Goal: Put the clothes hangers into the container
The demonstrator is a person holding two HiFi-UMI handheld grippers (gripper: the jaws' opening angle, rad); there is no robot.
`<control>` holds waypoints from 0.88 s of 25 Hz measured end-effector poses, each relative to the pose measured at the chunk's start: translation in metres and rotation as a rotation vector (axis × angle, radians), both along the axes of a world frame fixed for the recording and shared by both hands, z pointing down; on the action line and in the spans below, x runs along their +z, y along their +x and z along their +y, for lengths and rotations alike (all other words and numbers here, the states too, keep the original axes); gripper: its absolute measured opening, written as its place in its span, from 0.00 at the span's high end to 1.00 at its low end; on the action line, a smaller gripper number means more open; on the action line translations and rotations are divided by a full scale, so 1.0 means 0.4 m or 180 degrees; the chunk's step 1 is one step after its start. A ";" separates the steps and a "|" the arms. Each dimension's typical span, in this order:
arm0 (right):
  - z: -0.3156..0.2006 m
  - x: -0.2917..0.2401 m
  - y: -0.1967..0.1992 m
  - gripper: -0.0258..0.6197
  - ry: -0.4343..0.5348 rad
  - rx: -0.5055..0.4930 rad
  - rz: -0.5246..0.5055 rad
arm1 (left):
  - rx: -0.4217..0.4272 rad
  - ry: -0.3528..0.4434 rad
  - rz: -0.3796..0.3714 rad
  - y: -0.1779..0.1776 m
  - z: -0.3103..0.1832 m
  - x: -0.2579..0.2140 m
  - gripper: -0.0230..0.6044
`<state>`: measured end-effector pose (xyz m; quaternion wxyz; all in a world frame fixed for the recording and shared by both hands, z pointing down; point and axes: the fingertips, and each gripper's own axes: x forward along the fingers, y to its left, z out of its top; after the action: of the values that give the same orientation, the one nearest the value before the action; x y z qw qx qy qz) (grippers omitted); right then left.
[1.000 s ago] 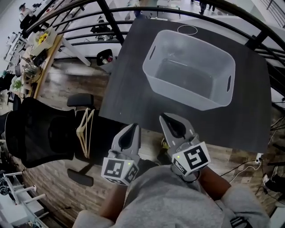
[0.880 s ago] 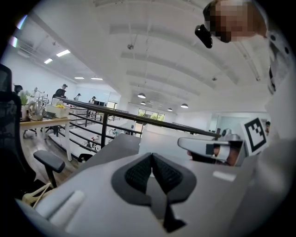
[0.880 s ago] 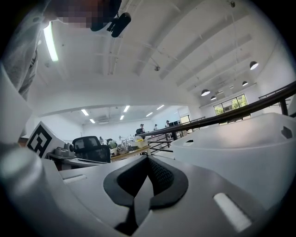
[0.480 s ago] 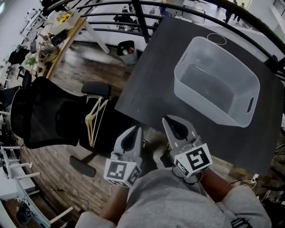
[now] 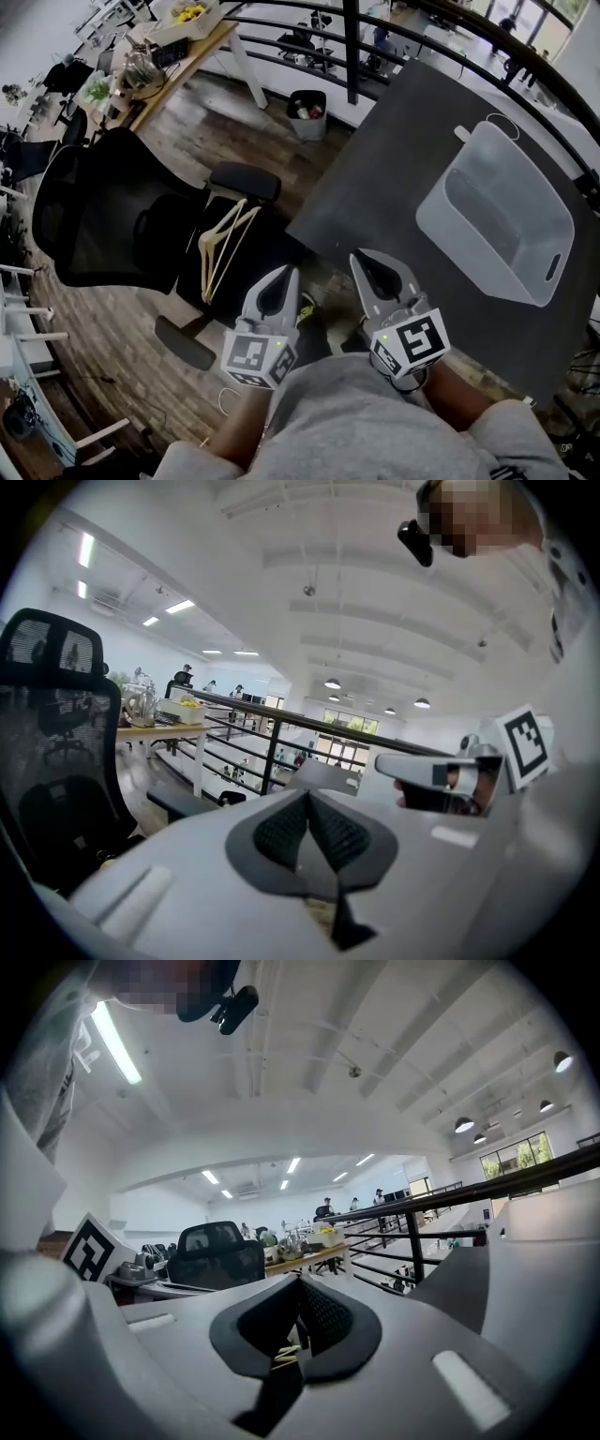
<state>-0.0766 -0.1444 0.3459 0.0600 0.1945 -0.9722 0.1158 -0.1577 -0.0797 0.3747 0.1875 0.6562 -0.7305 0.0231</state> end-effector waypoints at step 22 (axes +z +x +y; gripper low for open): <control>0.189 0.119 -0.576 0.96 0.0074 -0.0740 0.0469 | -0.1327 -0.0549 -0.0027 -0.836 0.302 0.276 0.94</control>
<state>-0.3070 -0.0686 0.3935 0.1420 0.0891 -0.9824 0.0822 -0.4920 0.0410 0.4850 0.2406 0.4724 -0.8465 0.0491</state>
